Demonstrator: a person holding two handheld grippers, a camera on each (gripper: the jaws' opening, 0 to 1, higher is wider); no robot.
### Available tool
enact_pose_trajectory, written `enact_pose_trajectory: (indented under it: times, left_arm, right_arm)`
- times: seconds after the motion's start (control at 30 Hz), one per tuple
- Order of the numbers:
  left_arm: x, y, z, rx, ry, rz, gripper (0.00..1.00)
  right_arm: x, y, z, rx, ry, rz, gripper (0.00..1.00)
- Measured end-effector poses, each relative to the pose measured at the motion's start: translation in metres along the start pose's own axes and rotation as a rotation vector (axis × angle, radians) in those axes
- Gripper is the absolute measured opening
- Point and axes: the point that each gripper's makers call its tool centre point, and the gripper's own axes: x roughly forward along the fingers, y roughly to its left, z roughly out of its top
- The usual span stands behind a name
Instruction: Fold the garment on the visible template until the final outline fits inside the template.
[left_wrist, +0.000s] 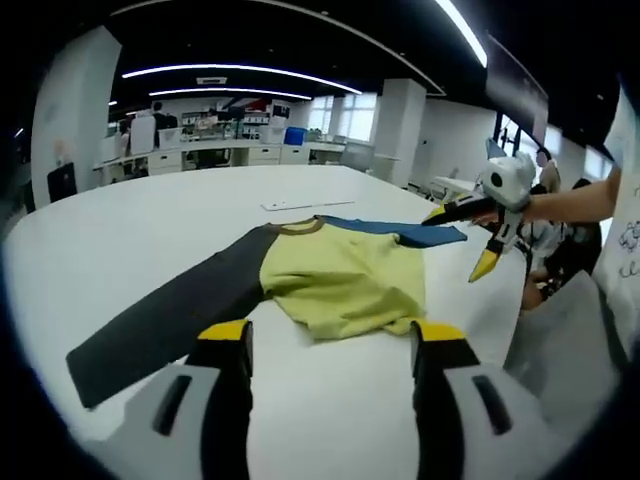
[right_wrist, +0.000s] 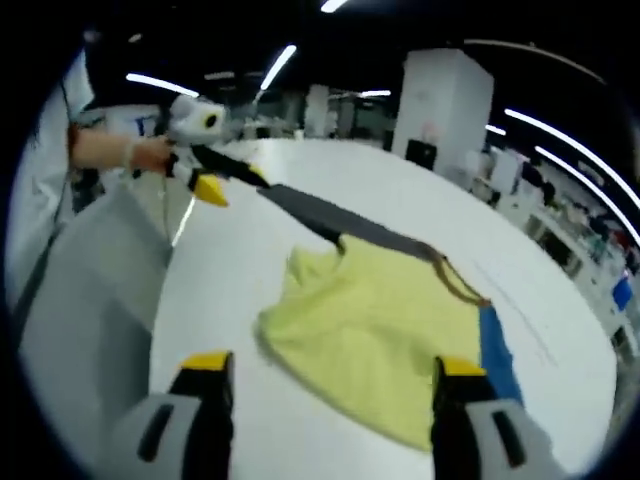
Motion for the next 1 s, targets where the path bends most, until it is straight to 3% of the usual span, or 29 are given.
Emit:
enact_pose_trajectory:
  times: [0.2, 0.37, 0.47, 0.6, 0.83, 1.0]
  left_arm:
    - [0.0, -0.013, -0.005, 0.024, 0.01, -0.013, 0.6]
    - [0.0, -0.018, -0.008, 0.009, 0.01, -0.02, 0.6]
    - [0.001, -0.018, -0.009, -0.012, -0.004, -0.022, 0.59]
    - [0.001, -0.02, -0.01, -0.016, -0.006, -0.032, 0.58]
    - [-0.002, -0.015, -0.01, -0.026, -0.013, -0.038, 0.57]
    - [-0.004, -0.008, -0.009, -0.04, -0.023, -0.033, 0.57]
  right_arm:
    - [0.03, 0.032, 0.011, -0.107, 0.024, 0.073, 0.76]
    - [0.047, 0.04, 0.017, -0.1, 0.029, 0.077, 0.59]
    - [0.055, 0.044, 0.016, -0.163, 0.05, 0.078, 0.49]
    - [0.062, 0.044, 0.016, -0.161, 0.064, 0.056, 0.41]
    - [0.069, 0.043, 0.005, -0.245, 0.123, 0.032, 0.28]
    - [0.075, 0.042, -0.001, -0.226, 0.132, 0.03, 0.17]
